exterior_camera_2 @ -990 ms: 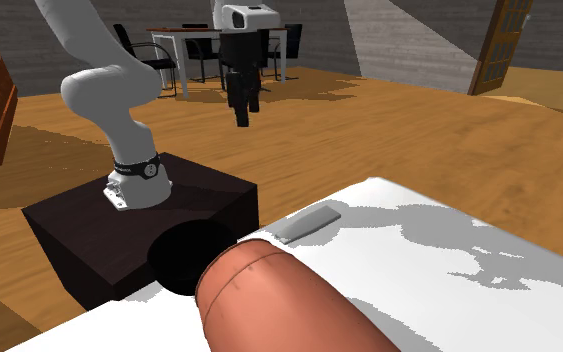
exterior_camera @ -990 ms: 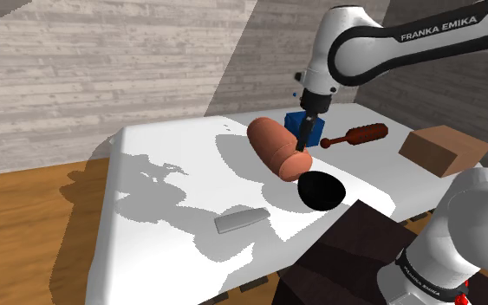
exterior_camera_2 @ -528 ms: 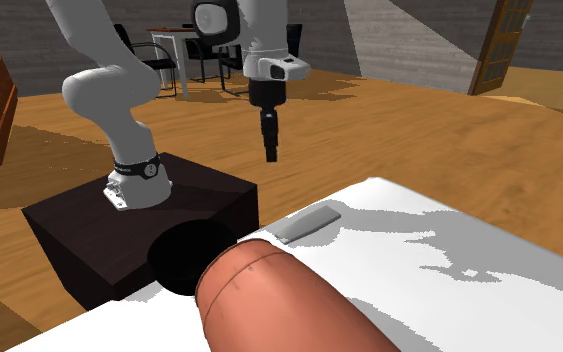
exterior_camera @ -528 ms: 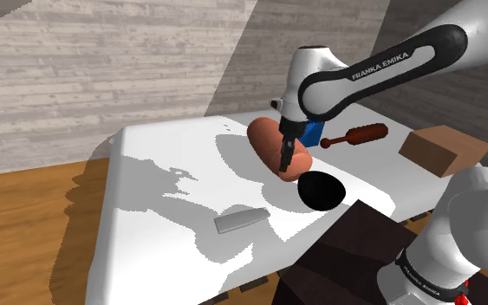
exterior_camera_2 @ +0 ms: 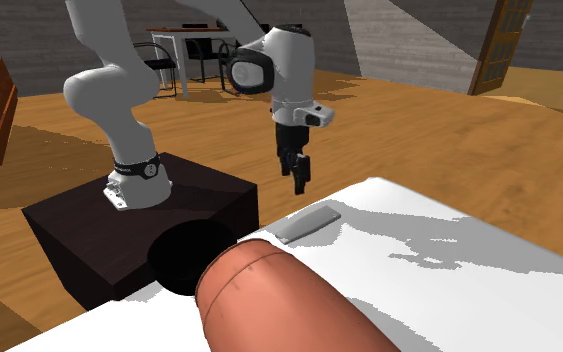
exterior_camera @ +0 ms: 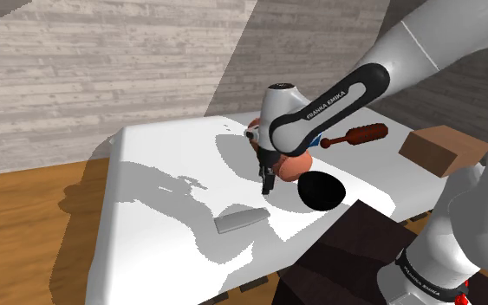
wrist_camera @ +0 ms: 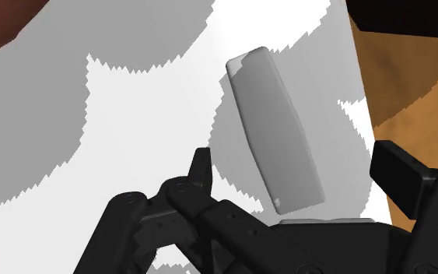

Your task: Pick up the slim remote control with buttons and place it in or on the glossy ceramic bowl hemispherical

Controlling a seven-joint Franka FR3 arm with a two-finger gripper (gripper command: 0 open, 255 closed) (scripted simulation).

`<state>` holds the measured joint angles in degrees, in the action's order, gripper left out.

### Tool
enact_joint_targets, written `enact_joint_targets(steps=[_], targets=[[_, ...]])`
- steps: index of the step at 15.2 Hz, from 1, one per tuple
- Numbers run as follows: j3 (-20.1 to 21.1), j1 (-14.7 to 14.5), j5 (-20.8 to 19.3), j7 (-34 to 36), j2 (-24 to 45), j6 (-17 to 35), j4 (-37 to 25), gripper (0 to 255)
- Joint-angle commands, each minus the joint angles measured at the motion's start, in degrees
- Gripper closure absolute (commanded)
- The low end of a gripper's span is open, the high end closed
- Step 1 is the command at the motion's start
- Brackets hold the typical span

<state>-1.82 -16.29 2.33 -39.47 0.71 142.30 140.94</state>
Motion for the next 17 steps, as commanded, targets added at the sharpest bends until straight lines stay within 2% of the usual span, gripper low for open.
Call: enact_joint_targets(steps=[1, 9, 17], targets=[[0.47, -0.43, 0.07, -3.08, 4.13, 3.1, -0.91, 0], [3.38, -2.12, -2.18, -11.58, 21.03, 12.8, -7.5, 0], [3.24, -2.33, -2.44, -11.54, 27.28, 17.6, -8.95, 0]])
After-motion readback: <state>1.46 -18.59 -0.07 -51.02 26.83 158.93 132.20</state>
